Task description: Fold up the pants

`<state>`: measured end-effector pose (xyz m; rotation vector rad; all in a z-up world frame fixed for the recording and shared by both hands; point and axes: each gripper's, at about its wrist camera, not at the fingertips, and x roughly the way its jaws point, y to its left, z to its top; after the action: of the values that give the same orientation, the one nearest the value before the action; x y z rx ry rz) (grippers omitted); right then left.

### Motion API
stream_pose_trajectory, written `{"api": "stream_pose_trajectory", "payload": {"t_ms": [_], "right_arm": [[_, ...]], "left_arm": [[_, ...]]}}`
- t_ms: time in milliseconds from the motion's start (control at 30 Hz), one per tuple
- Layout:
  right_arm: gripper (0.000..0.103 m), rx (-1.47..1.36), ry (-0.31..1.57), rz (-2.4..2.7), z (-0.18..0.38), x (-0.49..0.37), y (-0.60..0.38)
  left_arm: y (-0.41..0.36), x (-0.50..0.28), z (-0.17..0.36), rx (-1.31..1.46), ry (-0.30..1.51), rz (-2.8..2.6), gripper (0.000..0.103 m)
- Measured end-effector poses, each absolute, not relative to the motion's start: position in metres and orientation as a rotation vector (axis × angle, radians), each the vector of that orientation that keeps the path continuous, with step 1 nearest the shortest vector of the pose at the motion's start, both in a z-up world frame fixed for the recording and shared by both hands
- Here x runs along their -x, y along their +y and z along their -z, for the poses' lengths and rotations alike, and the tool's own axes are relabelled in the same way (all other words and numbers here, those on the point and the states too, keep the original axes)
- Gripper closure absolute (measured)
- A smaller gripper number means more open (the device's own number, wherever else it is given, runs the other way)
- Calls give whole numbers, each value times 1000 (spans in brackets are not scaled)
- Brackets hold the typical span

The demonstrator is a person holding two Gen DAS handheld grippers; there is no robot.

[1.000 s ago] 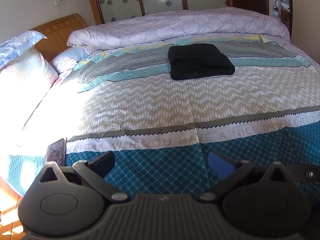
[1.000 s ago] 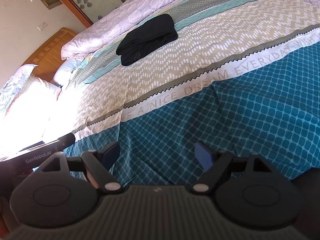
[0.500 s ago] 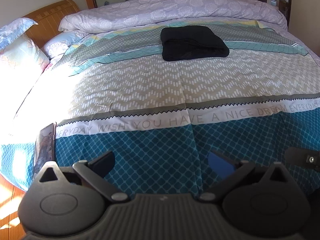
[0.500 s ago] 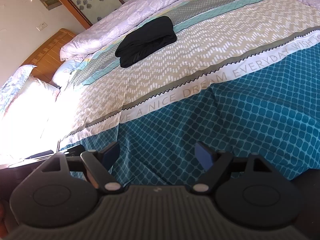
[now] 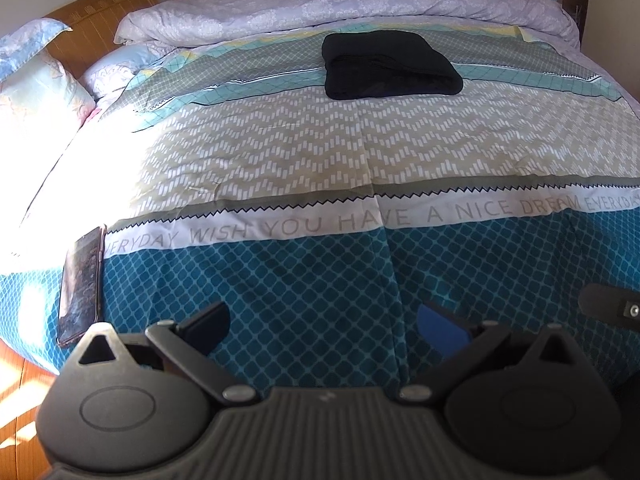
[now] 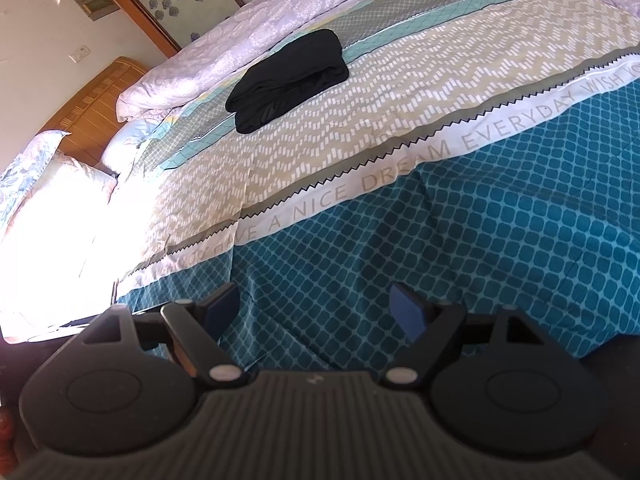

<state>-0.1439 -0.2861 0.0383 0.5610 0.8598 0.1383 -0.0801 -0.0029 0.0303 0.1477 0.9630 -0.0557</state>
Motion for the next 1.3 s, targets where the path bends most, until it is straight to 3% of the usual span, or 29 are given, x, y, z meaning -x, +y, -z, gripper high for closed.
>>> {"api": "stream_pose_trajectory", "payload": {"t_ms": [433,733,1300], "right_arm": [[19,-563,858,-122,-37,143,-287],[19,-561,858,-122,-37,143,-287],[19,-504,796,-77,-46,147,-284]], "left_arm": [[-2,78,-26,-172,969,19,0],[-8,84,-35,-276,855,-54,0],[-1,81,-35,-88,1009,69,0]]}}
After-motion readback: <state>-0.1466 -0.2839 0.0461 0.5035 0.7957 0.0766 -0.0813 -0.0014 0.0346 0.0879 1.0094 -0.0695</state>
